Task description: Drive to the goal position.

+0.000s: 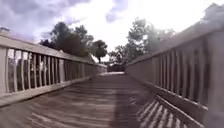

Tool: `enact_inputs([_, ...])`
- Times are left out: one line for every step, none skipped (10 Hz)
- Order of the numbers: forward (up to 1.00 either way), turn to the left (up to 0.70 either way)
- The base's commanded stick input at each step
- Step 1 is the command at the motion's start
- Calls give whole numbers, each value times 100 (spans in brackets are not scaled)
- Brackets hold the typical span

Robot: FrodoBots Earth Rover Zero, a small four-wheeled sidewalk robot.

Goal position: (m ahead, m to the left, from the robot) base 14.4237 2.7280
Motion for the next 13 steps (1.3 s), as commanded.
enact_inputs([100,0])
enact_inputs([100,0])
enact_inputs([100,0])
enact_inputs([100,0])
enact_inputs([100,0])
enact_inputs([100,0])
enact_inputs([100,0])
enact_inputs([100,0])
enact_inputs([100,0])
enact_inputs([100,0])
enact_inputs([100,0])
enact_inputs([100,0])
enact_inputs([100,0])
